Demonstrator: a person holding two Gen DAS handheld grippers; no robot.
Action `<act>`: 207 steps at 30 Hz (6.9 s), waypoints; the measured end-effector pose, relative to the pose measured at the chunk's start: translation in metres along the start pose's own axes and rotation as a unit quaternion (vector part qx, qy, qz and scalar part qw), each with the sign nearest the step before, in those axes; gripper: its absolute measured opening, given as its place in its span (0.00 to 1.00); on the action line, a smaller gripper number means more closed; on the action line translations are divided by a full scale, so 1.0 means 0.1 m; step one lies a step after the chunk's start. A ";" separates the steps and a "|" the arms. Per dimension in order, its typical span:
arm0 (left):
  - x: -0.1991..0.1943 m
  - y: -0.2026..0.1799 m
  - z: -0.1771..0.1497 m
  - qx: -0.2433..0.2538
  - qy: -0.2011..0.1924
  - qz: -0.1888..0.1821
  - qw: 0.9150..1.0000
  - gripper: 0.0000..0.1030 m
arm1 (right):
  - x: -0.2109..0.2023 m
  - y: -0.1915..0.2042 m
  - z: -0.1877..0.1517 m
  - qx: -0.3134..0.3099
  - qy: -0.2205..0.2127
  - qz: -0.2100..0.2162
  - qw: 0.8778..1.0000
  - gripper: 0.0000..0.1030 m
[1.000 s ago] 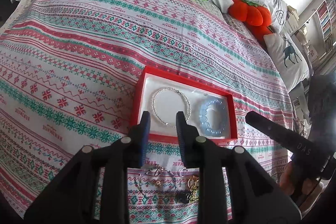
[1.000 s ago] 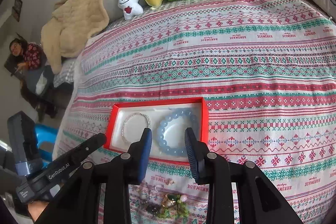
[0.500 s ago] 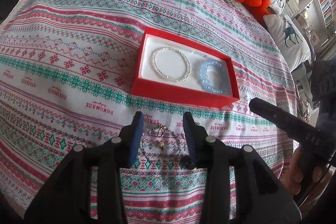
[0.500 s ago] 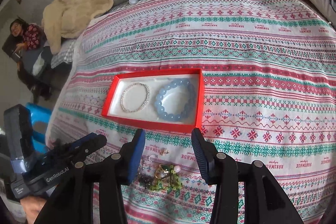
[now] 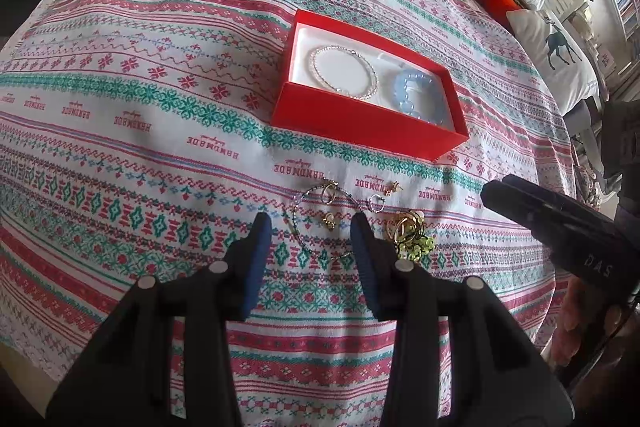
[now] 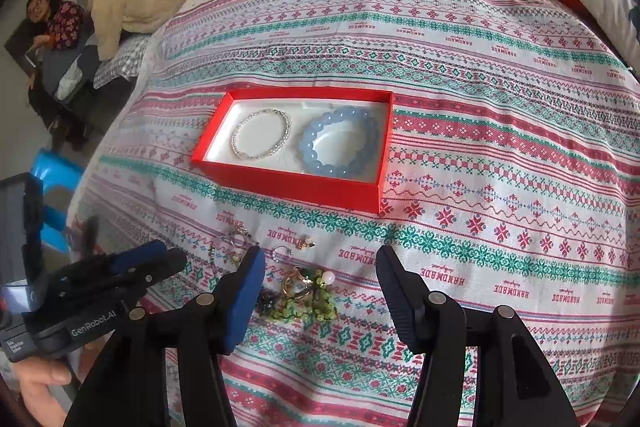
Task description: Organize jewelry
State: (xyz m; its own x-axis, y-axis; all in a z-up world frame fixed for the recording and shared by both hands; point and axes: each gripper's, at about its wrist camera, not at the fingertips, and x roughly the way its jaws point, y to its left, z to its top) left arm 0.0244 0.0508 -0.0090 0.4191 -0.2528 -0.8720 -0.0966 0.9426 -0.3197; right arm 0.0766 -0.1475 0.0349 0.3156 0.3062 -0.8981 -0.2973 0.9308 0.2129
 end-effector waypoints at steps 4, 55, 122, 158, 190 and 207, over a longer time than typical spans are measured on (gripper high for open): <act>-0.08 0.00 -0.03 -0.013 -0.002 -0.018 1.000 0.42 | 0.05 0.05 -0.07 -0.037 0.013 -0.006 0.999 0.59; 0.66 -0.08 0.14 0.053 0.041 0.050 0.997 0.11 | 0.45 -0.05 -0.10 -0.003 0.065 0.010 0.998 0.37; -0.26 -0.03 0.27 0.062 -0.049 -0.054 0.995 0.06 | 0.72 0.51 0.09 -0.083 0.036 0.011 0.996 0.05; -0.40 0.08 0.41 0.044 -0.074 -0.065 0.994 0.06 | 0.62 0.45 0.19 -0.042 0.022 0.027 0.999 0.29; 0.36 -0.08 0.93 -0.042 -0.060 -0.084 0.994 0.06 | 0.55 -0.07 0.57 0.069 -0.046 0.025 0.996 0.31; 0.04 -0.07 0.68 0.001 -0.058 -0.049 0.997 0.32 | 0.01 -0.60 0.49 0.156 -0.097 0.006 0.983 0.44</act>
State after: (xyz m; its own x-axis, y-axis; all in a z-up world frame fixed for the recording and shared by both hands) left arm 0.0884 0.0581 0.0149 0.5284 -0.3173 -0.7874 -0.0484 0.9148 -0.4011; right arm 0.1392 -0.1927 0.0404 0.4879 0.3224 -0.8112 -0.0203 0.9332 0.3587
